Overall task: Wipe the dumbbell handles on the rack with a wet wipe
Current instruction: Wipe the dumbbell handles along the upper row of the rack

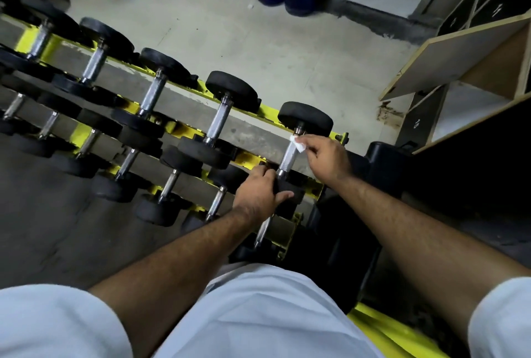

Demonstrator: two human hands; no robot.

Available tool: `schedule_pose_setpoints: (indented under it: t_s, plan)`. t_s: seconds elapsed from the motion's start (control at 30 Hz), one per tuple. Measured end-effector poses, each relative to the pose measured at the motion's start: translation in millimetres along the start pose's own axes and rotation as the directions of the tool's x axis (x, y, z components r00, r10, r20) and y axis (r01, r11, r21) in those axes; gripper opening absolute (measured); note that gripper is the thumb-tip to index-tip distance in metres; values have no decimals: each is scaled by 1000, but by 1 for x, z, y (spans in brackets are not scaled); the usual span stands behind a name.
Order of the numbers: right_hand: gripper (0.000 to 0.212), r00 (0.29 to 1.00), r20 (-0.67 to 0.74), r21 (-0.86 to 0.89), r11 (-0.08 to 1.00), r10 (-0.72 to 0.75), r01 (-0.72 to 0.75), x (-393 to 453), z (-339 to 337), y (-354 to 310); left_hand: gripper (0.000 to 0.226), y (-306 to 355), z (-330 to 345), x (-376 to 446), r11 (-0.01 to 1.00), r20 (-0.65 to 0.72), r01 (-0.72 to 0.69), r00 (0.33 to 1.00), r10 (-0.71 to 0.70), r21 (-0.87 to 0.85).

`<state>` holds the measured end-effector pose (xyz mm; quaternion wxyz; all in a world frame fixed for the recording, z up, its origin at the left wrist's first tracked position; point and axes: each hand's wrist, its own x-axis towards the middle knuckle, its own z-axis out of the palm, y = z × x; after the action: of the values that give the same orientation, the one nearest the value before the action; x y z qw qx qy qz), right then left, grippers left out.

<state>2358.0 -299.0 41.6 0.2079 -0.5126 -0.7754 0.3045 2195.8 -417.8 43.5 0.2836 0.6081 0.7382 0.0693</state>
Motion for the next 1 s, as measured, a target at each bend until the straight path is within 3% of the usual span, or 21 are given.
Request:
schedule_pose_setpoints:
  t_s: [0.13, 0.27, 0.47, 0.63, 0.7, 0.8, 0.83, 0.93, 0.97, 1.0]
  plan:
    - [41, 992, -34, -73, 990, -124, 121, 15, 7, 5, 66, -7, -2, 6, 1000, 12, 2, 1000, -1, -24]
    - [43, 949, 18, -202, 929, -314, 311, 17, 24, 17, 67, -24, -6, 12, 993, 28, -26, 999, 29, -114]
    - [53, 917, 184, -298, 869, -354, 396, 10, 38, 36, 81, -30, -7, 14, 993, 34, -29, 999, 33, -116]
    - [63, 741, 415, -250, 717, -528, 651, 10, 33, 58, 76, -25, -13, 11, 994, 41, -30, 999, 35, -103]
    - [67, 775, 393, -330, 712, -494, 620, 25, 22, 60, 74, -23, -13, 10, 994, 39, -23, 999, 27, -104]
    - [66, 866, 271, -332, 804, -420, 494, 17, 29, 51, 73, -21, -14, 9, 994, 36, -19, 999, 23, -110]
    - [65, 845, 294, -297, 797, -447, 526, 7, 37, 50, 73, -21, -15, 9, 993, 36, -14, 999, 18, -116]
    - [58, 617, 507, -216, 604, -603, 767, -5, 39, 58, 67, -20, -13, 8, 988, 17, -7, 1000, 10, -152]
    - [57, 603, 515, -225, 582, -610, 781, 2, 34, 61, 65, -19, -13, 7, 985, 11, 14, 1000, -12, -174]
    - [58, 645, 488, -254, 612, -588, 749, 12, 30, 62, 64, -19, -12, 6, 981, 5, 39, 999, -39, -191]
